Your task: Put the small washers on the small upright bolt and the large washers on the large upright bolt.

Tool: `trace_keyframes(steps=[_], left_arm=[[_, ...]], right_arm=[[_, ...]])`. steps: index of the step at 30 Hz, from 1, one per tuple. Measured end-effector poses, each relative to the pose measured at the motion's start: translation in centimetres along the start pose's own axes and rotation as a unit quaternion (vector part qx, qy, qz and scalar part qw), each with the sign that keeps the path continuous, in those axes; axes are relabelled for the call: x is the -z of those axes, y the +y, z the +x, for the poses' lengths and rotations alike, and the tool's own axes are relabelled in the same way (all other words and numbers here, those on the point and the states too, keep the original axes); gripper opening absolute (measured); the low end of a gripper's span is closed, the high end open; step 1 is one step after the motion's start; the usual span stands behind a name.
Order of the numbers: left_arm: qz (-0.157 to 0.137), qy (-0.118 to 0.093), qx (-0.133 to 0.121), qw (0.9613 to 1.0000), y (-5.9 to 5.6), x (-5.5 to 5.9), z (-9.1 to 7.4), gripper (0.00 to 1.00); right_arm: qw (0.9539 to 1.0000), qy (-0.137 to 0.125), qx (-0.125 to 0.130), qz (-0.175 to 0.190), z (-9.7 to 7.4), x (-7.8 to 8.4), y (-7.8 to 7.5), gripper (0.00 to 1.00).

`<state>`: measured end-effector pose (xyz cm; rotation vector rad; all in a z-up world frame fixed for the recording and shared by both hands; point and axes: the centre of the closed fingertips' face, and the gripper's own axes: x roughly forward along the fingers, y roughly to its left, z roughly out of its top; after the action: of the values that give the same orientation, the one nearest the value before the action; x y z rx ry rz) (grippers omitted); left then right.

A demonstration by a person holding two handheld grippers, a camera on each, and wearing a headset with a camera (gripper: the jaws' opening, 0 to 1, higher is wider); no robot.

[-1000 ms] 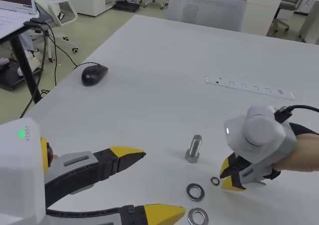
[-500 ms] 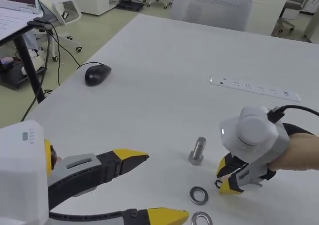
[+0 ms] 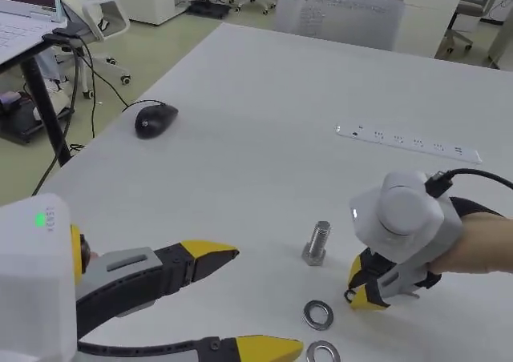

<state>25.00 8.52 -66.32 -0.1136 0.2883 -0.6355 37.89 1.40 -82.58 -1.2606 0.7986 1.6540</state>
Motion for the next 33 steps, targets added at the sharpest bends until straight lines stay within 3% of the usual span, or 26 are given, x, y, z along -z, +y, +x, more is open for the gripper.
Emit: trace_keyframes(steps=[14, 16, 23, 33], left_arm=[[-0.001, 0.002, 0.001, 1.0000, -0.1, 0.2, -0.1, 0.55], [-0.001, 0.003, 0.002, 1.0000, -0.1, 0.2, 0.0, 0.55], [0.001, 0.006, 0.009, 0.9999, -0.2, 0.2, 0.5, 0.55], [0.005, 0.012, 0.030, 0.9995, -1.2, 0.4, 1.8, 0.55]], right_arm=[[0.9999, 0.011, 0.009, -0.004, -0.2, 0.3, 0.2, 0.12], [0.9999, 0.003, 0.006, 0.010, -0.6, 0.3, 0.4, 0.12], [0.9995, 0.000, 0.015, 0.027, -2.7, 2.0, 0.8, 0.12], [0.9965, 0.001, 0.044, 0.071, -5.7, 5.6, 0.7, 0.12]])
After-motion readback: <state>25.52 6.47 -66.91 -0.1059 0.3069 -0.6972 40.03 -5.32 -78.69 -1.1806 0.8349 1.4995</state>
